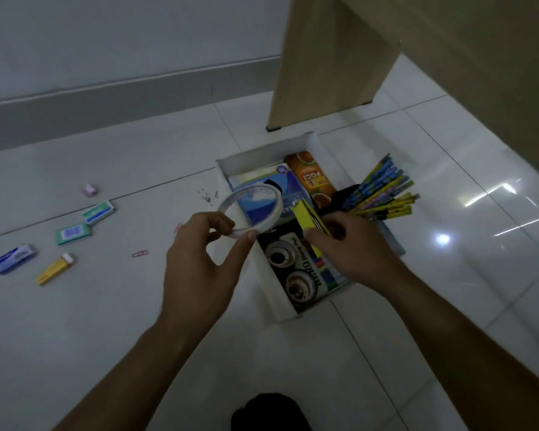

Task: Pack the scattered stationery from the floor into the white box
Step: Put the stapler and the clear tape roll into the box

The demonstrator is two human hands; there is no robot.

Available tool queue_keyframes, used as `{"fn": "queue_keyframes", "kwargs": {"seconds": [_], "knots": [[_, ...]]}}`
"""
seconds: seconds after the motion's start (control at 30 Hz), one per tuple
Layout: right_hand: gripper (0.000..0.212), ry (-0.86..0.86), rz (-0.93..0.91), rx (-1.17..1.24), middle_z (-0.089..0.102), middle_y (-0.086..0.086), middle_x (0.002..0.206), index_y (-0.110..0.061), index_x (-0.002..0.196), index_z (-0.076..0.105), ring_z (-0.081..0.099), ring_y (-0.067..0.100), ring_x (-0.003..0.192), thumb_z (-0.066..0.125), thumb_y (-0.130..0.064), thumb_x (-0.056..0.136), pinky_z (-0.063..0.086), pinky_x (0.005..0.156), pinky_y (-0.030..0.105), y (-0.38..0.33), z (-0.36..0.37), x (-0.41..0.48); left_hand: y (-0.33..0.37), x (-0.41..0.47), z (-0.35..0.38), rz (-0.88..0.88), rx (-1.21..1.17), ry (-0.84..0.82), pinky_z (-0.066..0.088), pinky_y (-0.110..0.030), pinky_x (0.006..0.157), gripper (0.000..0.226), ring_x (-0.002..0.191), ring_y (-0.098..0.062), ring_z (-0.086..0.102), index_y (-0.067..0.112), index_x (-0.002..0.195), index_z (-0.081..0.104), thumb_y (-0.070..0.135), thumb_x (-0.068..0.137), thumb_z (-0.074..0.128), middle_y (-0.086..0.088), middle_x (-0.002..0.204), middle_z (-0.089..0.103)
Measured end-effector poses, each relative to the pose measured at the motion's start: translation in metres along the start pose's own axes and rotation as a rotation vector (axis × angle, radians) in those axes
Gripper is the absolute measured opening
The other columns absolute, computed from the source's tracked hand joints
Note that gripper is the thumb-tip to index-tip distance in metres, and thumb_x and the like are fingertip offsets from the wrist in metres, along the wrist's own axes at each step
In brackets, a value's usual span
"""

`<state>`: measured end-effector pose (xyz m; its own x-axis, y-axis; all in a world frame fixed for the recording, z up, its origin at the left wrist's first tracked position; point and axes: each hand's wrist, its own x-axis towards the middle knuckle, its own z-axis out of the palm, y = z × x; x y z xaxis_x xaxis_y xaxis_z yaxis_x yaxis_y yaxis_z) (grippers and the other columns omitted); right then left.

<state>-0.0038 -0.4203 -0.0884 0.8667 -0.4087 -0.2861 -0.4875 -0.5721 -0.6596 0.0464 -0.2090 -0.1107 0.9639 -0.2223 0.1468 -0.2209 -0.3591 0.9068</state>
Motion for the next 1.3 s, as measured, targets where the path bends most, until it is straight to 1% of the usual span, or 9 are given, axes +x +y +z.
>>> {"fn": "queue_keyframes", "kwargs": {"seconds": [0.17,0.23,0.3,0.6,0.8,1.0,1.1,1.2,1.3], "knots": [[0.034,0.014,-0.037,-0.207,0.054,0.004,0.084,-0.022,0.083,0.062,0.057,0.023,0.072,0.058,-0.056,0.081,0.052,0.064,0.040,0.034,0.007,-0.008,0.010,-0.005,0.019,0.061,0.089,-0.093,0.052,-0.037,0.093,0.030,0.106,-0.016,0.058,0.026,0.108,0.058,0.040,0.084,0.068,0.009,0.107,0.062],[0.035,0.022,-0.032,-0.234,0.052,0.005,0.084,-0.020,0.086,0.061,0.056,0.025,0.073,0.058,-0.055,0.082,0.052,0.065,0.041,0.039,0.013,-0.010,0.010,-0.006,0.022,0.096,0.148,-0.119,0.044,-0.024,0.098,0.031,0.104,-0.017,0.059,0.024,0.110,0.061,0.038,0.084,0.069,0.009,0.107,0.063],[0.041,0.023,-0.021,-0.267,0.053,0.007,0.089,-0.017,0.093,0.061,0.057,0.029,0.078,0.056,-0.056,0.081,0.053,0.069,0.042,0.042,0.019,-0.010,0.010,-0.006,0.023,0.113,0.209,-0.134,0.039,-0.015,0.093,0.028,0.103,-0.017,0.059,0.022,0.107,0.065,0.038,0.085,0.068,0.008,0.105,0.063],[0.047,0.112,0.017,-0.470,0.056,0.017,0.113,-0.010,0.121,0.053,0.059,0.039,0.100,0.058,-0.045,0.090,0.050,0.076,0.038,0.054,0.025,-0.003,0.013,-0.009,0.028,0.104,0.245,-0.132,0.046,-0.030,0.089,0.025,0.103,-0.018,0.059,0.019,0.101,0.068,0.037,0.084,0.065,0.005,0.106,0.063],[0.031,0.004,0.002,-0.536,0.066,0.012,0.096,-0.012,0.099,0.064,0.064,0.032,0.085,0.056,-0.040,0.089,0.053,0.068,0.033,0.057,0.023,0.004,0.014,-0.010,0.030,0.113,0.249,-0.130,0.047,-0.030,0.089,0.022,0.105,-0.017,0.058,0.020,0.102,0.068,0.034,0.084,0.068,0.008,0.107,0.062],[0.031,0.005,0.035,-0.551,0.065,0.013,0.099,-0.014,0.098,0.063,0.064,0.033,0.088,0.066,-0.041,0.084,0.053,0.069,0.035,0.059,0.022,0.014,0.012,-0.007,0.033,0.128,0.264,-0.148,0.042,-0.025,0.089,0.024,0.107,-0.016,0.056,0.018,0.103,0.069,0.033,0.085,0.068,0.006,0.109,0.062],[0.029,-0.001,0.027,-0.587,0.064,0.015,0.100,-0.011,0.100,0.062,0.064,0.035,0.088,0.061,-0.039,0.089,0.049,0.067,0.033,0.055,0.018,0.011,0.011,-0.006,0.034,0.137,0.270,-0.146,0.037,-0.017,0.086,0.022,0.107,-0.016,0.054,0.019,0.103,0.069,0.032,0.085,0.069,0.008,0.109,0.061],[0.027,0.138,-0.077,-0.431,0.064,0.012,0.083,-0.011,0.089,0.061,0.062,0.033,0.076,0.049,-0.034,0.097,0.045,0.061,0.032,0.042,0.012,0.001,0.009,-0.001,0.037,0.143,0.281,-0.136,0.033,-0.009,0.085,0.021,0.108,-0.016,0.053,0.019,0.101,0.068,0.031,0.084,0.070,0.006,0.108,0.061],[0.040,0.142,-0.029,0.103,0.066,0.002,0.071,-0.012,0.086,0.062,0.063,0.021,0.062,0.043,-0.046,0.099,0.046,0.054,0.029,0.007,0.009,-0.001,0.005,0.008,0.042,0.159,0.299,-0.114,0.032,-0.002,0.083,0.021,0.107,-0.016,0.052,0.018,0.098,0.068,0.030,0.082,0.073,0.003,0.108,0.062]]}}
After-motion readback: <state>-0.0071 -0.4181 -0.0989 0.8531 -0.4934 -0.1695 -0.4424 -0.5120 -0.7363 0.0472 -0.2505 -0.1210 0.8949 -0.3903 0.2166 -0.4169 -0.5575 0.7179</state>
